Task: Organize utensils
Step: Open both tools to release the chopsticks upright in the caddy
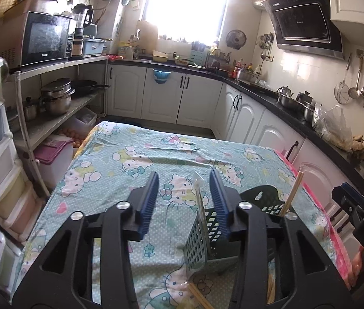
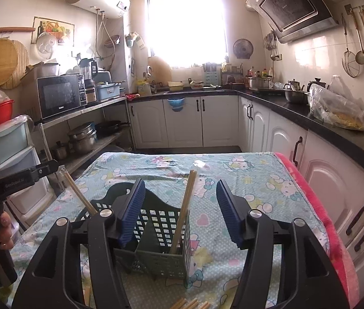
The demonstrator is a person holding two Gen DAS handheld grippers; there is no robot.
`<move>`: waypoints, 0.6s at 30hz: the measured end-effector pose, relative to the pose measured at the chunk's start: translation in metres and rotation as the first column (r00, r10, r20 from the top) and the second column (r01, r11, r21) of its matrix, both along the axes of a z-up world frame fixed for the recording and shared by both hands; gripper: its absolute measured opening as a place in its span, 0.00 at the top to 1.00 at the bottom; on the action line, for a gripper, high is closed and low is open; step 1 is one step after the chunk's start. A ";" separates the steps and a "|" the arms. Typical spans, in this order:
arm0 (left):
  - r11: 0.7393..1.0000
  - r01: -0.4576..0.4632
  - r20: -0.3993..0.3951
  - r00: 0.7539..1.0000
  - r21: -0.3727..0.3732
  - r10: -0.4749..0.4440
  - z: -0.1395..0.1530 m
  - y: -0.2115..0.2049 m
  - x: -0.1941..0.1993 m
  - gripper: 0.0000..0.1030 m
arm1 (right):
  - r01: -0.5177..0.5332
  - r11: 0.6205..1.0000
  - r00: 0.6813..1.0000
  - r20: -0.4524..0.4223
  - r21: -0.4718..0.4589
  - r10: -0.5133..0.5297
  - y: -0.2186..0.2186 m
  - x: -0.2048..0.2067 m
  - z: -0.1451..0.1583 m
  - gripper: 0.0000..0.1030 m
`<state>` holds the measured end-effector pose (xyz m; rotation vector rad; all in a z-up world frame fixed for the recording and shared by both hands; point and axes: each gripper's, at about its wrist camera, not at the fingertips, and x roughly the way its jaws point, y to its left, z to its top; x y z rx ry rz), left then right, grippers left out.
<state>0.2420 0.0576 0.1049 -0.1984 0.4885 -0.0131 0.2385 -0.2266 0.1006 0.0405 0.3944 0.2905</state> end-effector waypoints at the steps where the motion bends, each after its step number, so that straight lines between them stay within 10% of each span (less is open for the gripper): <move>1: 1.000 -0.001 0.002 1.000 -0.001 0.001 0.000 0.000 -0.002 0.60 | 0.000 1.000 1.000 -0.002 0.000 0.000 0.000 -0.002 0.000 0.46; 18: 0.999 0.014 0.039 0.999 -0.034 -0.012 0.007 0.001 -0.043 0.21 | -0.031 0.999 0.999 0.012 -0.010 0.031 -0.005 -0.040 0.003 0.29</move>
